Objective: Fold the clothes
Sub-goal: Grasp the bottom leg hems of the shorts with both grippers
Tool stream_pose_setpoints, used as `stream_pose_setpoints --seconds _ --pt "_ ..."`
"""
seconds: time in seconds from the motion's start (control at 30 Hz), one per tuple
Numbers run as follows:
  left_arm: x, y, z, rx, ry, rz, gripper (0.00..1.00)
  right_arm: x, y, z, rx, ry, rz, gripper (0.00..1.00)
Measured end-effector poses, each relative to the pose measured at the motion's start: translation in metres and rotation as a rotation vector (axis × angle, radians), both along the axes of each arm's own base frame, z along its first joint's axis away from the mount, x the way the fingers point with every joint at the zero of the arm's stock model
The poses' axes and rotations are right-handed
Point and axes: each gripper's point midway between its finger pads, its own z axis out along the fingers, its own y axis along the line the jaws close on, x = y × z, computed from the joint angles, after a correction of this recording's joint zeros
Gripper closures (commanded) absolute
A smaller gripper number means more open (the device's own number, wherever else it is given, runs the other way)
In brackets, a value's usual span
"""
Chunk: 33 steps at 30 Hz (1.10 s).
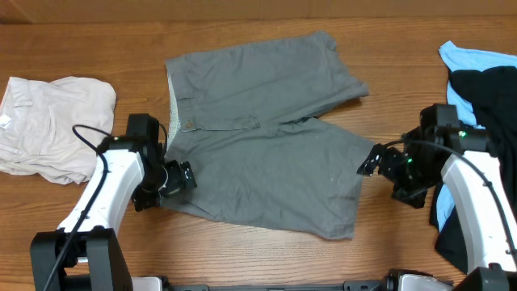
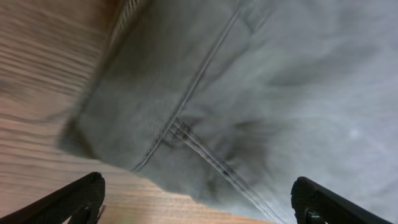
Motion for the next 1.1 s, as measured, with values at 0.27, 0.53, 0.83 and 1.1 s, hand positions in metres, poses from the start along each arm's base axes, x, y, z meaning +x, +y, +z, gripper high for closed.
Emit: stream_pose_setpoints --seconds 0.27,0.53,0.83,1.1 --pt "-0.010 0.005 -0.011 0.034 0.032 0.115 0.02 -0.011 0.008 -0.010 0.021 0.038 -0.002 0.00" --pt "-0.012 0.019 -0.020 0.118 0.009 0.253 0.00 -0.028 0.024 -0.024 0.116 0.122 -0.089 0.00" --pt "-0.008 0.019 -0.031 0.115 -0.031 0.280 0.52 -0.078 0.037 -0.062 0.167 0.350 -0.271 0.00" --pt "-0.007 0.020 -0.031 0.121 -0.033 0.285 0.90 -0.097 0.042 -0.079 0.182 0.404 -0.309 0.03"
